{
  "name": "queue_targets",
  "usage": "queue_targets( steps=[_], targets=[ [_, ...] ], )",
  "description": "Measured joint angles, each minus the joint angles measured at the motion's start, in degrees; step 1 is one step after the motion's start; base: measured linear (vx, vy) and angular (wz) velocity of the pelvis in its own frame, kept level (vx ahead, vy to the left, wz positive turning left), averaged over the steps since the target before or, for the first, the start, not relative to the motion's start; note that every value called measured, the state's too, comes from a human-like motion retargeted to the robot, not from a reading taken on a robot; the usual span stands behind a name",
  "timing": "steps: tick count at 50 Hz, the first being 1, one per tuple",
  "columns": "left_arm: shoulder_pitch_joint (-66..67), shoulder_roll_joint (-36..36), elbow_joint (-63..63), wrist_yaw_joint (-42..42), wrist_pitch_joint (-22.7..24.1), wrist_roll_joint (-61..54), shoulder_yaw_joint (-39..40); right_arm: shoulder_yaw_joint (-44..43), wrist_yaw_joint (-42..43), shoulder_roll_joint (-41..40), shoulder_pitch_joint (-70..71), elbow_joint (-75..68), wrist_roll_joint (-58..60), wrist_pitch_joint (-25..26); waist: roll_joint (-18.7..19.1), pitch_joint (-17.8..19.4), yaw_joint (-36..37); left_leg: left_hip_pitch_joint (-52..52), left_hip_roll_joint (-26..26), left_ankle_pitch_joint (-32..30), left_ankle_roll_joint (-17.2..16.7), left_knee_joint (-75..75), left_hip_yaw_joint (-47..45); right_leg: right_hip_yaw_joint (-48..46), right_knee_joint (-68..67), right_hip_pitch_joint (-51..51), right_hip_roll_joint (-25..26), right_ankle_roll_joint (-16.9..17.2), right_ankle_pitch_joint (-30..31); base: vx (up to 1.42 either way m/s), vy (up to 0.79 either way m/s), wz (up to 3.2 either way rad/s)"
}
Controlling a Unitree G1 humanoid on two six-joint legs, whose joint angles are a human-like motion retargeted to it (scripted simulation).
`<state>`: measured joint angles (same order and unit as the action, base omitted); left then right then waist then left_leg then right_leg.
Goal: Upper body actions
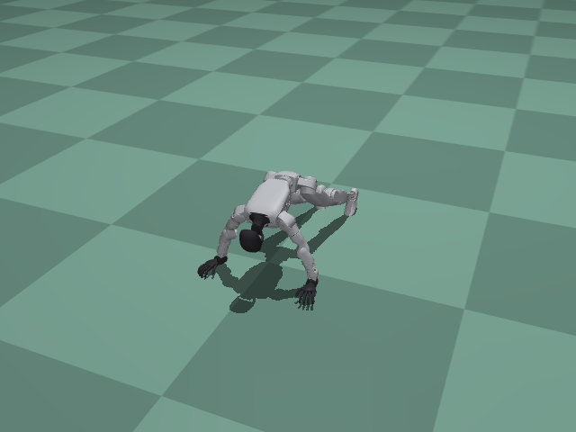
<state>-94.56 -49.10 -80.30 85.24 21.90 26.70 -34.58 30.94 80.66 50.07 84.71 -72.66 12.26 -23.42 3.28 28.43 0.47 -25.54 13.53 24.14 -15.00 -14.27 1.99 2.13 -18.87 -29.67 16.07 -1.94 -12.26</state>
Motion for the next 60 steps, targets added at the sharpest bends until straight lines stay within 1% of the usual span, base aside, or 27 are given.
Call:
queue_targets(
  steps=[6,12,15,16,18,20,22,24,26,27,28,29,31,33,35,36,37,38,39,40,42,43,48,52,54,57,60],
  targets=[
    [1.62,-0.47,4.69,-1.60,-1.46,-1.00,0.09,0.63,-1.16,2.08,-0.71,2.33,-1.11,1.07,-0.62,-0.64,-0.28,-2.90,-2.06,2.79,0.00,-9.41,0.41,-3.10,-8.05,-2.67,-3.09,-0.49,-6.09,-0.07,0.11,0.44],
    [6.84,2.82,11.84,-2.39,-3.41,0.67,4.60,-1.56,-1.29,6.24,-5.66,6.88,0.06,2.69,1.32,0.81,1.82,-1.04,-3.58,8.22,0.00,-15.97,0.62,-4.23,-14.87,-0.55,-2.47,-6.10,-14.47,0.12,0.04,0.07],
    [11.59,6.82,15.52,-1.69,-3.37,2.85,8.82,-6.23,-0.12,9.36,-12.68,11.27,3.00,3.54,6.57,0.49,3.33,3.18,-2.51,6.91,0.00,-12.05,2.89,-9.54,-6.38,5.53,-0.36,-10.59,-10.80,0.39,-0.06,0.81],
    [12.87,6.47,16.60,-0.77,-3.23,3.61,9.58,-7.75,0.97,8.79,-14.12,11.91,3.51,3.02,5.60,0.63,3.08,3.28,-3.30,3.31,0.07,-10.32,3.00,-9.58,-2.95,6.38,-0.69,-10.11,-6.13,0.44,-0.25,1.06],
    [14.53,5.07,17.95,1.57,-2.47,4.53,10.62,-9.91,3.33,7.84,-15.92,12.35,4.09,1.22,3.53,0.98,2.35,2.52,-5.20,-6.92,0.02,-6.92,3.28,-8.22,2.24,5.91,-1.67,-5.84,7.21,0.59,-0.27,1.29],
    [14.28,3.89,17.35,4.53,-1.31,3.79,11.10,-9.75,5.72,7.73,-14.87,11.14,4.10,-0.80,1.74,0.59,2.03,-2.59,-8.82,-20.27,0.00,-6.81,1.13,-2.74,1.28,-0.67,-5.84,6.36,23.31,0.83,-0.01,2.25],
    [12.18,-2.60,15.19,6.58,0.13,0.97,7.62,-6.79,6.92,3.96,-10.04,7.64,1.43,-2.52,-2.87,-0.85,0.60,-13.05,-9.12,-22.55,0.00,-17.07,-2.09,-6.89,-0.99,-8.16,-7.95,16.90,32.86,0.00,-0.40,-4.74],
    [16.18,-8.77,13.53,6.90,1.32,-1.33,5.22,-5.14,6.36,-3.88,-9.68,4.38,0.86,-2.89,-8.78,-7.33,1.13,-26.53,-6.78,-15.08,0.00,-35.09,-3.12,-10.72,-10.03,-18.02,-3.30,16.94,27.01,-0.46,-0.64,-30.41],
    [18.83,-8.63,12.41,6.42,2.43,-3.04,4.66,-3.07,5.31,-5.38,-9.45,0.44,0.95,-3.19,-7.79,-10.57,2.78,-41.50,-4.06,-7.14,0.00,-54.52,-0.99,-15.06,-29.75,-32.56,-3.64,16.94,14.11,0.08,-0.22,-11.10],
    [17.47,-9.03,11.86,6.10,2.70,-3.70,4.49,-1.99,4.44,-4.86,-6.88,-1.17,0.45,-2.97,-6.77,-8.72,3.09,-49.01,-3.52,-3.97,0.56,-63.65,0.94,-19.77,-40.84,-39.86,-6.77,16.94,7.72,0.04,0.34,3.35],
    [11.77,-11.50,11.39,5.77,2.69,-4.47,4.42,-1.73,3.29,-3.49,-0.03,-1.92,0.10,-2.45,-7.12,-2.41,3.12,-56.67,-5.14,-1.97,2.25,-71.19,1.34,-22.85,-51.11,-46.44,-12.21,16.94,1.51,-0.21,0.71,6.88],
    [11.58,-11.96,10.47,5.04,2.71,-5.75,3.34,-1.42,2.25,-4.40,0.58,-2.53,0.07,-2.01,-8.60,0.36,2.51,-61.30,-8.21,0.28,4.90,-77.13,-2.05,-23.01,-61.11,-51.89,-17.77,16.80,-3.23,-0.32,0.92,11.97],
    [20.44,-10.24,8.44,3.21,2.53,-8.00,1.31,0.23,0.41,-9.90,-6.90,-3.40,0.65,-1.13,-12.28,1.36,1.44,-64.42,-13.63,5.57,9.72,-86.12,-11.17,-21.20,-77.25,-58.54,-26.23,15.37,-9.92,-0.18,0.55,13.77],
    [34.97,-4.90,6.98,1.33,2.06,-8.40,1.82,3.95,-2.00,-15.33,-18.80,-4.60,2.36,0.42,-11.23,1.36,1.55,-64.42,-15.42,10.35,14.39,-91.32,-17.04,-21.96,-84.72,-60.17,-32.77,12.70,-13.76,-0.05,0.42,4.53],
    [45.33,5.84,7.80,0.54,1.53,-6.62,2.25,6.13,-4.66,-13.20,-30.23,-6.62,4.53,2.48,-1.55,1.36,3.64,-64.42,-18.66,10.77,15.65,-89.59,-16.66,-23.10,-83.03,-60.28,-36.37,13.68,-14.24,-0.02,0.34,2.57],
    [47.04,10.02,7.05,0.58,1.18,-4.71,0.97,5.83,-8.03,-12.35,-33.86,-8.77,4.64,3.80,2.45,1.36,4.12,-64.42,-21.09,4.22,12.76,-85.54,-13.37,-23.16,-77.53,-60.28,-36.85,15.34,-10.18,-0.12,0.04,2.48],
    [48.37,13.03,6.19,0.57,0.83,-2.87,-0.01,5.43,-11.18,-12.24,-36.57,-10.81,4.88,5.25,5.90,1.36,4.02,-64.42,-20.96,3.39,13.85,-86.87,-12.41,-25.64,-75.68,-60.28,-37.20,13.52,-9.12,-0.15,-0.27,2.60],
    [48.96,13.69,5.07,0.48,0.50,-1.18,-0.41,4.86,-13.88,-13.61,-37.45,-12.63,5.39,6.93,8.24,1.36,2.79,-64.42,-15.73,13.99,22.87,-98.97,-16.08,-32.94,-81.11,-60.28,-37.31,4.71,-14.07,0.06,-0.37,1.75],
    [50.80,14.49,3.30,0.52,0.58,0.17,-0.58,4.45,-15.93,-16.01,-38.99,-14.49,6.86,8.66,7.72,1.36,2.75,-64.42,-17.01,16.71,22.03,-105.45,-17.15,-33.12,-84.24,-60.28,-35.36,2.38,-15.17,0.28,-0.37,0.48],
    [53.27,15.35,1.20,0.64,0.86,1.36,-0.65,4.12,-17.66,-18.93,-40.85,-16.37,8.81,10.42,5.77,1.36,3.29,-64.42,-21.53,15.48,16.27,-109.12,-16.92,-29.75,-86.22,-60.28,-32.38,3.28,-14.34,0.41,-0.13,-0.29],
    [52.63,19.10,-1.51,-0.49,1.10,2.75,-1.49,3.25,-18.03,-20.55,-40.51,-22.67,11.88,11.75,6.05,1.36,3.92,-64.42,-18.94,16.67,16.91,-117.12,-20.38,-32.07,-94.96,-60.28,-39.97,-2.96,-12.21,0.32,-0.05,0.35],
    [53.36,20.92,-2.39,-1.40,1.12,6.17,0.32,4.05,-18.01,-21.39,-41.63,-24.22,11.49,12.77,6.63,1.36,3.92,-64.42,-18.67,15.80,16.16,-120.42,-19.46,-31.92,-97.88,-60.28,-40.26,-3.36,-12.40,0.14,-0.26,0.99],
    [51.48,19.34,-4.73,-15.04,-2.18,10.34,0.29,4.40,-22.72,-26.94,-39.82,-24.74,13.21,24.15,0.86,1.36,0.99,-64.42,-18.81,15.31,17.06,-118.10,-20.88,-27.49,-98.20,-60.28,-37.47,1.87,-13.14,0.07,-0.23,0.54],
    [46.66,19.55,-2.43,-42.01,-13.74,12.24,5.41,1.25,-41.45,-29.59,-34.03,-23.09,18.51,40.02,-2.73,1.36,-0.33,-64.42,-20.36,10.63,20.62,-106.75,-23.93,-24.53,-90.06,-60.28,-35.01,4.00,-11.32,-0.12,-0.17,0.48],
    [43.34,21.37,-1.35,-53.88,-18.71,6.62,7.48,-2.22,-52.24,-30.69,-30.60,-22.57,17.17,45.29,-3.47,1.36,-1.10,-64.42,-22.15,7.90,20.18,-99.70,-22.89,-22.30,-84.60,-60.22,-34.27,5.29,-10.03,-0.10,-0.09,0.72],
    [41.29,25.37,0.32,-61.64,-14.22,-4.99,12.09,-6.94,-54.68,-35.23,-26.99,-22.05,1.21,42.83,-3.74,-1.25,-3.05,-62.51,-24.94,4.60,17.34,-88.00,-17.30,-21.45,-75.79,-58.62,-35.08,4.89,-8.21,0.02,0.00,0.66],
    [42.96,30.49,1.34,-67.72,-5.06,-16.43,15.61,-12.29,-60.30,-40.89,-29.95,-18.73,-8.75,33.76,-5.76,-3.93,-4.85,-53.89,-26.57,1.54,12.94,-76.31,-12.72,-18.95,-68.01,-52.19,-35.36,4.97,-9.51,0.11,0.04,0.21]
  ],
)
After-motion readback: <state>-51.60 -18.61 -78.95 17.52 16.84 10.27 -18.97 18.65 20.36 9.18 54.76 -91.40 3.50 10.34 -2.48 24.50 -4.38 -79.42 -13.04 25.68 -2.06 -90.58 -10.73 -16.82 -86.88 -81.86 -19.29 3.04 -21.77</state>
